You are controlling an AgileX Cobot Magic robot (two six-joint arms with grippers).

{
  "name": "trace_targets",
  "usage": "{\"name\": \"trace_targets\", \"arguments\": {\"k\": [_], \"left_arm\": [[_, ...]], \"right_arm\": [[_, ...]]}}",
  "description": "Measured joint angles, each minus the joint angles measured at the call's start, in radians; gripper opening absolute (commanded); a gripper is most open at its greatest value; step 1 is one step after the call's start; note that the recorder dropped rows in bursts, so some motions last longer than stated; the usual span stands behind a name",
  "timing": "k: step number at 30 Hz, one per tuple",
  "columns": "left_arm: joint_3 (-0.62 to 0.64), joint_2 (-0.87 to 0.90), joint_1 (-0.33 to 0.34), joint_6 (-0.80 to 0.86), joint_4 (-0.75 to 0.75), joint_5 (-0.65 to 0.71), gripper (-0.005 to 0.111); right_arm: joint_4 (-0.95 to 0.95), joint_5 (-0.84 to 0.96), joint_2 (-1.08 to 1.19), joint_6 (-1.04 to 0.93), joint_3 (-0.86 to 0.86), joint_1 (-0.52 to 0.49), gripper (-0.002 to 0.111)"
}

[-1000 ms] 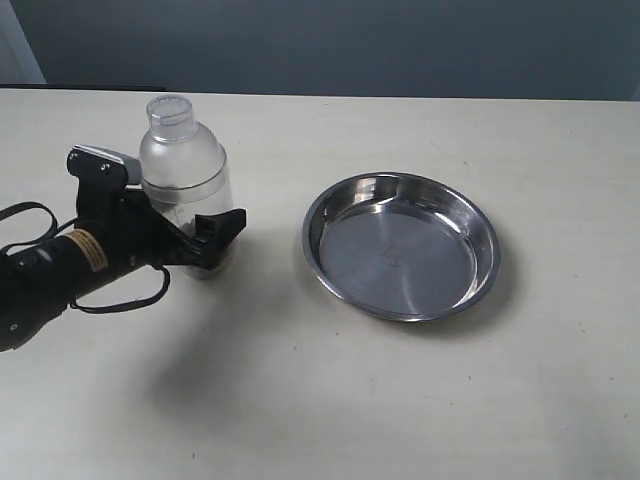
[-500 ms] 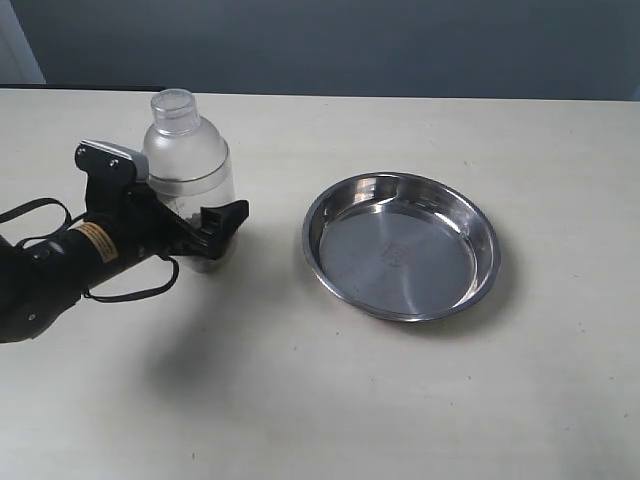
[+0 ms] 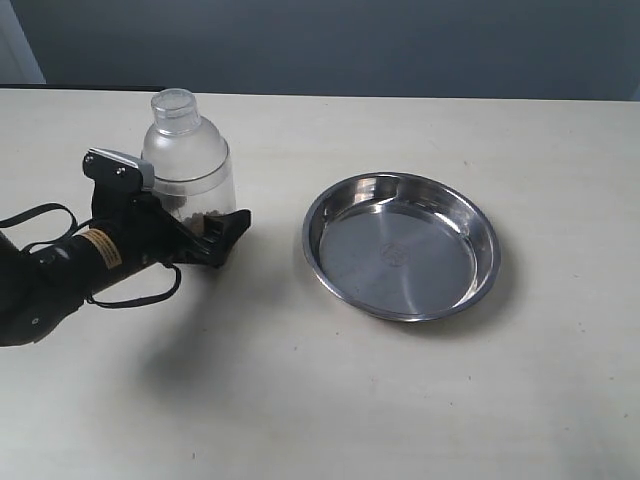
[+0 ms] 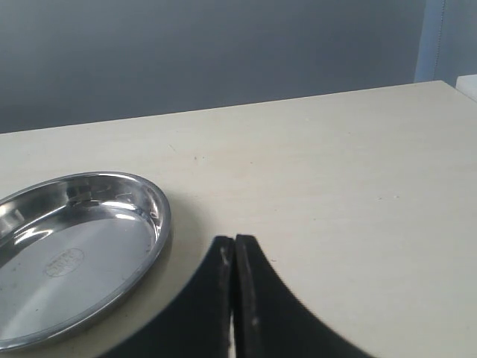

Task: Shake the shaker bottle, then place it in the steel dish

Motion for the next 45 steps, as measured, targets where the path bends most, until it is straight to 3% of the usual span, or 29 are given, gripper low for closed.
{"name": "trace_targets", "arguments": {"k": [6, 31, 36, 39, 45], "left_arm": [[0.0, 0.0, -0.002, 0.008, 0.001, 0.0, 0.001], [0.005, -0.034, -0.002, -0.033, 0.102, 0.025, 0.0], [0.053, -0.177, -0.002, -0.035, 0.093, 0.053, 0.0], [0.103, -0.341, -0.002, -0.035, 0.091, 0.142, 0.0], [0.194, -0.647, -0.002, -0.04, 0.097, 0.177, 0.0]], "right_arm": [[0.0, 0.0, 0.0, 0.0, 0.0, 0.0, -0.001], [0.0, 0.0, 0.0, 0.0, 0.0, 0.0, -0.001], [0.0, 0.0, 0.0, 0.0, 0.0, 0.0, -0.001], [0.0, 0.0, 0.0, 0.0, 0.0, 0.0, -0.001], [0.0, 0.0, 0.0, 0.0, 0.0, 0.0, -0.001]]}}
